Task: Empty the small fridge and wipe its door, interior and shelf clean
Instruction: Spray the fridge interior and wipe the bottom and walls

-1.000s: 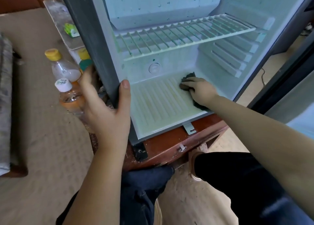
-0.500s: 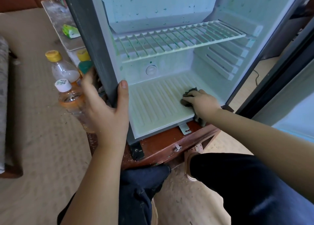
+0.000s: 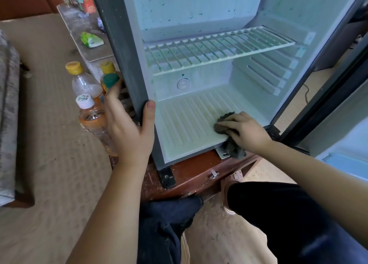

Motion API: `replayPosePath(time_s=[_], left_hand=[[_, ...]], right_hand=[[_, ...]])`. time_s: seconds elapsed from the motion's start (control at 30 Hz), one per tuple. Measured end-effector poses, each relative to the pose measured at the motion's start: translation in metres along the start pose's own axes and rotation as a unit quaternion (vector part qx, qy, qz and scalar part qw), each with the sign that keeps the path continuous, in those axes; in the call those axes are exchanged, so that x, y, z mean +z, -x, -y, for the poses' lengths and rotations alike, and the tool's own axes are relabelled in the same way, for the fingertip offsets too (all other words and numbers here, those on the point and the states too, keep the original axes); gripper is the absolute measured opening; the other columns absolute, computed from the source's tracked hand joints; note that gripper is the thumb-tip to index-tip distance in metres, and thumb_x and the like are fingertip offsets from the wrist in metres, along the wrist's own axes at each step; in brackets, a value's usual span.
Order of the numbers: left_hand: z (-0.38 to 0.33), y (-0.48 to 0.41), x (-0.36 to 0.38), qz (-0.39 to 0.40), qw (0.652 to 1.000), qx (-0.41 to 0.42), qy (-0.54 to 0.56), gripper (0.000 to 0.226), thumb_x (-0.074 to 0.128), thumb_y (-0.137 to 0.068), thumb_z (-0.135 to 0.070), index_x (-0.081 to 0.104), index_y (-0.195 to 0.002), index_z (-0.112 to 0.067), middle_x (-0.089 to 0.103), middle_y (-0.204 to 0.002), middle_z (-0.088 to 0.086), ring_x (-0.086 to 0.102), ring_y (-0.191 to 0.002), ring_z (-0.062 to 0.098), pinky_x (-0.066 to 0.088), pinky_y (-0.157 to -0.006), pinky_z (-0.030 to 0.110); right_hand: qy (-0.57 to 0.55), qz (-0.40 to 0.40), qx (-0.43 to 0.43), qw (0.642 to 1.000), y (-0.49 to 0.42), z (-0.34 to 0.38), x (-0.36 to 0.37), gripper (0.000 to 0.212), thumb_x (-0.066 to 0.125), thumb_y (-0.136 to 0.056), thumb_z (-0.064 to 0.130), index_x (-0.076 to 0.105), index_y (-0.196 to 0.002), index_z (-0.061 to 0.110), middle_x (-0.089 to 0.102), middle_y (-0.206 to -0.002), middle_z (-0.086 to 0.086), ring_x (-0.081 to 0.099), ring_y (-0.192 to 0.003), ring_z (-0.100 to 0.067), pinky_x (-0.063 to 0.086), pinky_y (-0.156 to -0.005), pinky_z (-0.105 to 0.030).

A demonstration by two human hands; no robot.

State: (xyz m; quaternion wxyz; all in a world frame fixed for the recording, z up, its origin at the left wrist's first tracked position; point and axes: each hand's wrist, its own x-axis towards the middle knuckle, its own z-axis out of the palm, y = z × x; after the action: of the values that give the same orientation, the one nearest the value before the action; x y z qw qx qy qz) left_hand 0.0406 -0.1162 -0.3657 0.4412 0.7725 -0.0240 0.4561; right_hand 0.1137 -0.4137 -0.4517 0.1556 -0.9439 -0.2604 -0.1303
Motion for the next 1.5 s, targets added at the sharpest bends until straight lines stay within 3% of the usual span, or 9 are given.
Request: replayPosePath(time_s=[0.17, 0.3, 0.57, 0.7, 0.83, 1.03, 1.17, 1.37, 1.5], left_hand=[[0.006, -0.001, 0.002, -0.002, 1.0, 0.019, -0.016, 0.071, 0.031, -0.098, -0.058, 0.042, -0.131, 0.004, 0.062, -0.111, 0.024, 0.062, -0.095, 0.037, 0.048, -0.091, 0.036], [0.002, -0.007, 0.003, -0.017, 0.995, 0.071, -0.074, 0.076, 0.026, -0.1, -0.054, 0.048, -0.114, 0.017, 0.062, -0.096, 0.028, 0.058, -0.088, 0.032, 0.027, -0.093, 0.008], [0.0, -0.003, 0.011, -0.061, 0.99, 0.115, -0.059, 0.059, 0.027, -0.102, -0.044, 0.045, -0.118, 0.01, 0.049, -0.108, 0.012, 0.043, -0.099, -0.003, 0.031, -0.091, 0.012], [0.0, -0.002, 0.013, -0.077, 0.988, 0.116, -0.06, 0.043, 0.026, -0.103, -0.043, 0.042, -0.12, -0.006, 0.046, -0.111, 0.006, 0.042, -0.1, 0.003, 0.031, -0.093, 0.013], [-0.004, -0.002, 0.011, -0.071, 0.991, 0.089, -0.069, 0.056, 0.025, -0.102, -0.045, 0.047, -0.114, 0.005, 0.052, -0.106, 0.016, 0.047, -0.096, 0.016, 0.03, -0.094, 0.012], [-0.01, -0.005, 0.006, -0.038, 0.995, 0.05, -0.079, 0.071, 0.023, -0.101, -0.051, 0.049, -0.113, 0.014, 0.059, -0.104, 0.026, 0.055, -0.094, 0.03, 0.03, -0.093, 0.01], [-0.011, -0.003, 0.005, -0.035, 0.993, 0.061, -0.092, 0.072, 0.022, -0.101, -0.051, 0.049, -0.112, 0.015, 0.06, -0.104, 0.027, 0.053, -0.097, 0.03, 0.025, -0.096, 0.007], [-0.003, -0.005, 0.006, -0.035, 0.992, 0.082, -0.088, 0.074, 0.022, -0.1, -0.052, 0.05, -0.11, 0.016, 0.06, -0.103, 0.027, 0.056, -0.096, 0.033, 0.029, -0.095, 0.011], [-0.006, -0.006, 0.007, -0.047, 0.99, 0.091, -0.093, 0.073, 0.021, -0.1, -0.051, 0.051, -0.111, 0.015, 0.061, -0.104, 0.026, 0.056, -0.097, 0.033, 0.027, -0.097, 0.01]], right_hand=[[-0.054, -0.042, 0.276, 0.959, -0.06, -0.033, 0.028, 0.046, 0.048, -0.097, 0.013, 0.044, -0.142, 0.015, 0.033, -0.153, -0.008, 0.029, -0.14, -0.028, 0.029, -0.11, -0.035], [-0.095, -0.011, 0.181, 0.979, -0.121, 0.019, 0.064, 0.043, 0.044, -0.098, 0.014, 0.045, -0.142, 0.014, 0.033, -0.153, -0.004, 0.029, -0.141, -0.022, 0.026, -0.11, -0.028], [-0.166, 0.038, 0.065, 0.983, -0.164, 0.113, 0.105, 0.037, 0.049, -0.094, 0.011, 0.06, -0.129, 0.015, 0.05, -0.141, -0.002, 0.044, -0.129, -0.021, 0.034, -0.101, -0.028], [-0.199, 0.051, 0.061, 0.977, -0.166, 0.128, 0.109, 0.035, 0.049, -0.091, 0.006, 0.063, -0.123, 0.009, 0.057, -0.133, -0.008, 0.049, -0.122, -0.026, 0.037, -0.099, -0.031], [-0.231, 0.063, 0.026, 0.971, -0.119, 0.128, 0.086, 0.028, 0.053, -0.09, 0.006, 0.067, -0.114, 0.008, 0.063, -0.121, -0.008, 0.055, -0.111, -0.027, 0.041, -0.091, -0.031], [-0.276, 0.098, -0.061, 0.954, -0.027, 0.123, 0.044, 0.031, 0.055, -0.09, 0.005, 0.069, -0.115, 0.015, 0.062, -0.127, 0.0, 0.052, -0.122, -0.016, 0.038, -0.105, -0.028], [-0.266, 0.099, -0.037, 0.958, -0.046, 0.094, 0.044, 0.035, 0.055, -0.09, 0.003, 0.068, -0.119, 0.017, 0.057, -0.135, 0.002, 0.047, -0.126, -0.014, 0.029, -0.108, -0.022], [-0.049, 0.038, 0.212, 0.975, -0.114, 0.034, 0.069, 0.046, 0.036, -0.1, 0.014, 0.039, -0.145, 0.021, 0.026, -0.157, 0.0, 0.022, -0.144, -0.019, 0.006, -0.117, -0.037], [-0.069, 0.03, 0.167, 0.983, -0.104, 0.102, 0.078, 0.048, 0.042, -0.095, 0.01, 0.041, -0.143, 0.017, 0.023, -0.158, -0.006, 0.021, -0.144, -0.027, 0.022, -0.113, -0.035]])
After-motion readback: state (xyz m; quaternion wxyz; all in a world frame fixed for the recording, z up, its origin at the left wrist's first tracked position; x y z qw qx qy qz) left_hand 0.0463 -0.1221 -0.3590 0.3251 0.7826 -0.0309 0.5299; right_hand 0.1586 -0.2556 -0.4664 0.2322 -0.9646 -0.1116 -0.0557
